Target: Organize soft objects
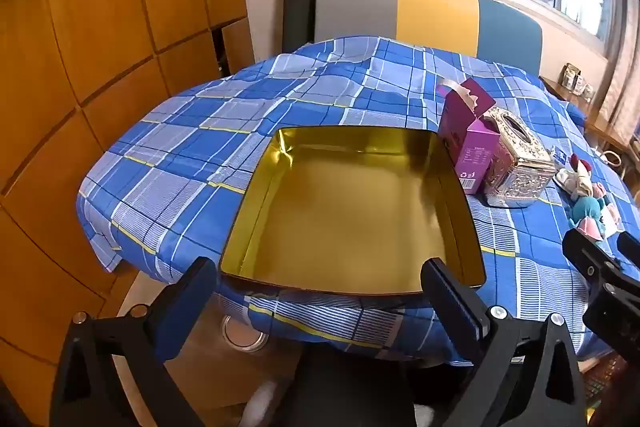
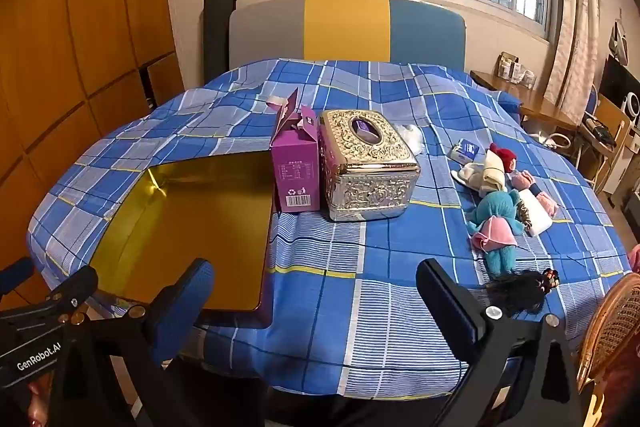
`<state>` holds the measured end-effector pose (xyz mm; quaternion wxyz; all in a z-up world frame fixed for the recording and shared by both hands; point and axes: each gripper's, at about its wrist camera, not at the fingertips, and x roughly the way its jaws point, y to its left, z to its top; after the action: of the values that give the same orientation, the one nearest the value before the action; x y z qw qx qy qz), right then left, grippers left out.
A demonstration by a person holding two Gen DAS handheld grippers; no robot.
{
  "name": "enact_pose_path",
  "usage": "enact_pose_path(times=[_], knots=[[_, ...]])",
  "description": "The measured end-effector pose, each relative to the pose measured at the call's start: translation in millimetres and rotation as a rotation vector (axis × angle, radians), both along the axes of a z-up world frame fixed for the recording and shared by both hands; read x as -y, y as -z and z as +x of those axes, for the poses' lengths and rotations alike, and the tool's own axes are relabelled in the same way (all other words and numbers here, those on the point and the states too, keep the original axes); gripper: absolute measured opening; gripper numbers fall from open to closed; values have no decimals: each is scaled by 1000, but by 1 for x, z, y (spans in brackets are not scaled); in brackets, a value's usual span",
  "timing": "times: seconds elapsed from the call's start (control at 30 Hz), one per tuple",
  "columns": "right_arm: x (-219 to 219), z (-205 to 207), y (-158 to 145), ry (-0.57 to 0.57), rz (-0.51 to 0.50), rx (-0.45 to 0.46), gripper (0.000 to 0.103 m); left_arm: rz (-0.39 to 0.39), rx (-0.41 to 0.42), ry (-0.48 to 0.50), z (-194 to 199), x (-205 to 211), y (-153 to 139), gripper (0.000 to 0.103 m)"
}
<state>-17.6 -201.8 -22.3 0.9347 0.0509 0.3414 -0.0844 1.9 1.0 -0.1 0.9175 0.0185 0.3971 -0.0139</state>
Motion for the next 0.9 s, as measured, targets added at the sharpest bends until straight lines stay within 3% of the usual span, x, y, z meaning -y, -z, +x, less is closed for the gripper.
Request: enact_pose_path(times=[0.9], knots=[[-5, 2, 5, -13, -19, -29, 103, 14, -1, 6, -1, 4, 3, 103]])
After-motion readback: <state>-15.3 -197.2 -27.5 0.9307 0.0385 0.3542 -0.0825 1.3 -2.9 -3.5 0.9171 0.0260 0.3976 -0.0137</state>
